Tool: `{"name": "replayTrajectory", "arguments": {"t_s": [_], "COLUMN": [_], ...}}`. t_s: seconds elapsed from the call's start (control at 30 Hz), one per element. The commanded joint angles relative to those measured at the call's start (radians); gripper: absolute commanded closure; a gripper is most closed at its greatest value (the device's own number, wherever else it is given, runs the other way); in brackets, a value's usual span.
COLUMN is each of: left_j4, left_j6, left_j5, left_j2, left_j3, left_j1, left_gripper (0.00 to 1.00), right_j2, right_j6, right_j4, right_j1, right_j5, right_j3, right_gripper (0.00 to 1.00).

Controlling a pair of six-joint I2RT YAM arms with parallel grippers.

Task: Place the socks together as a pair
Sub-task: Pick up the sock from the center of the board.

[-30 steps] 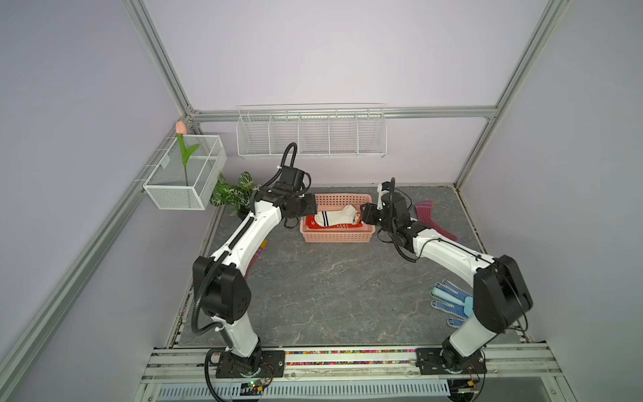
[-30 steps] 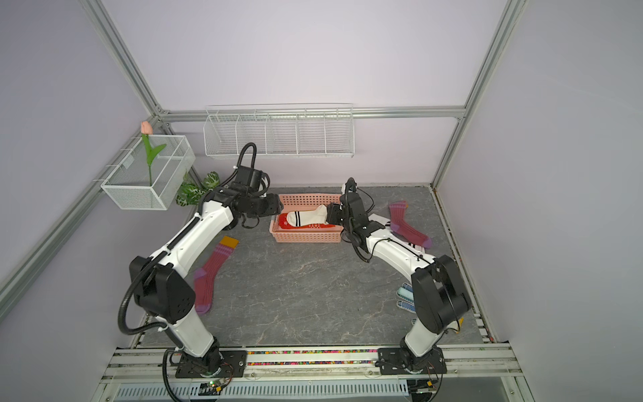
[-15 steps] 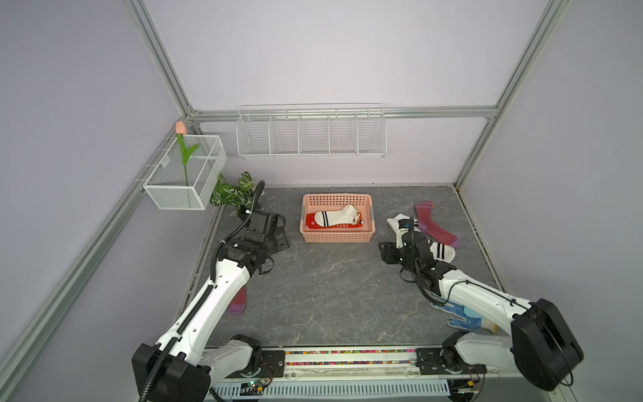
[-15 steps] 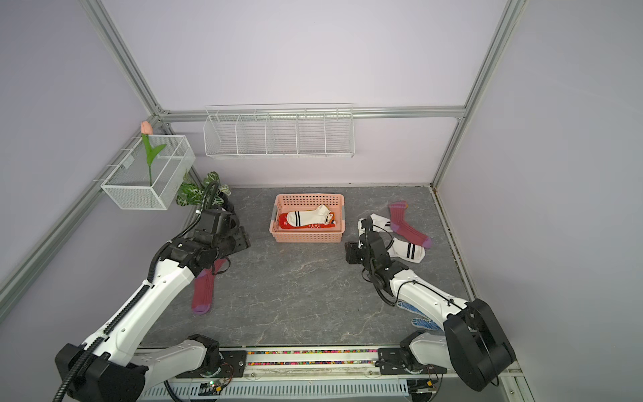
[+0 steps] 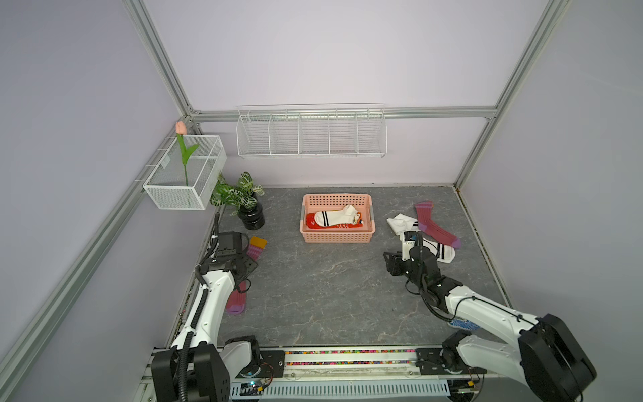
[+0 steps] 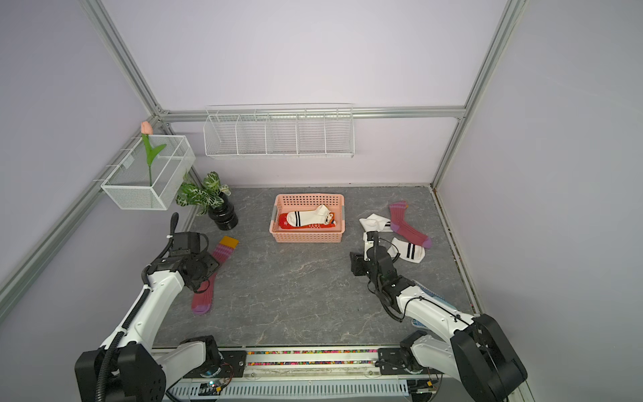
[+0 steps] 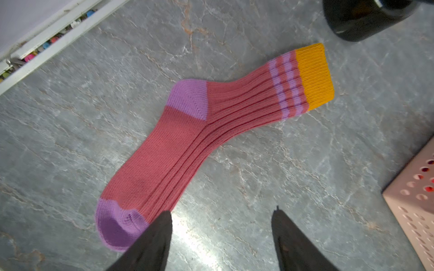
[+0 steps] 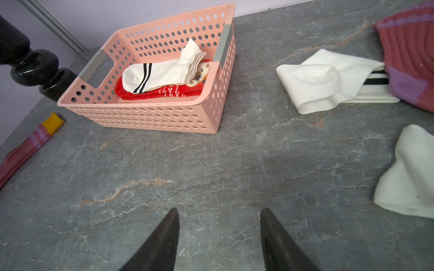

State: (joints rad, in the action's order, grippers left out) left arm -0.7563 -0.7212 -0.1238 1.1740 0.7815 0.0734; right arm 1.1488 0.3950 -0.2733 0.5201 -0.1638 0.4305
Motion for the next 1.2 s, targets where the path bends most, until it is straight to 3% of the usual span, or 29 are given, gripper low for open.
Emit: {"name": "replayTrajectory", "arguments": {"t_s": [0.0, 0.33, 0.47, 0.77, 1.17], "left_j4": [0.051, 0.088, 0.064, 0.101, 0.137], "left_j6": [-0.013, -0.046, -0.017, 0.004, -0.007], "left_j5": [-0.038, -0.062, -0.16, -0.109, -0.077], "left_j2": [0.098, 0.275, 0.297, 0.37, 0.452], "left_j3": [0.017, 0.022, 0.049, 0.039, 0.017], "left_j1": [0.008, 0.035, 0.037, 0.037, 0.037], "left_gripper": [0.3, 0.3, 0.32, 0.4, 0.65], "right_j2": [0.002, -0.02, -0.018, 0.001, -0.004], "right_j6": [-0.033, -0.048, -0.048, -0.047, -0.049], "right_j4": [-0.045, -0.062, -0.069, -0.069, -0.068], "right_j1": [-0.006, -0.009, -0.008, -0.008, -0.008], "right_j5": [-0.007, -0.023, -0.015, 0.006, 0.012], "right_j3": [-0.019, -0.038, -0.041, -0.033, -0.032], "right_gripper": [0.42, 0.42, 0.42, 0.42, 0.41]}}
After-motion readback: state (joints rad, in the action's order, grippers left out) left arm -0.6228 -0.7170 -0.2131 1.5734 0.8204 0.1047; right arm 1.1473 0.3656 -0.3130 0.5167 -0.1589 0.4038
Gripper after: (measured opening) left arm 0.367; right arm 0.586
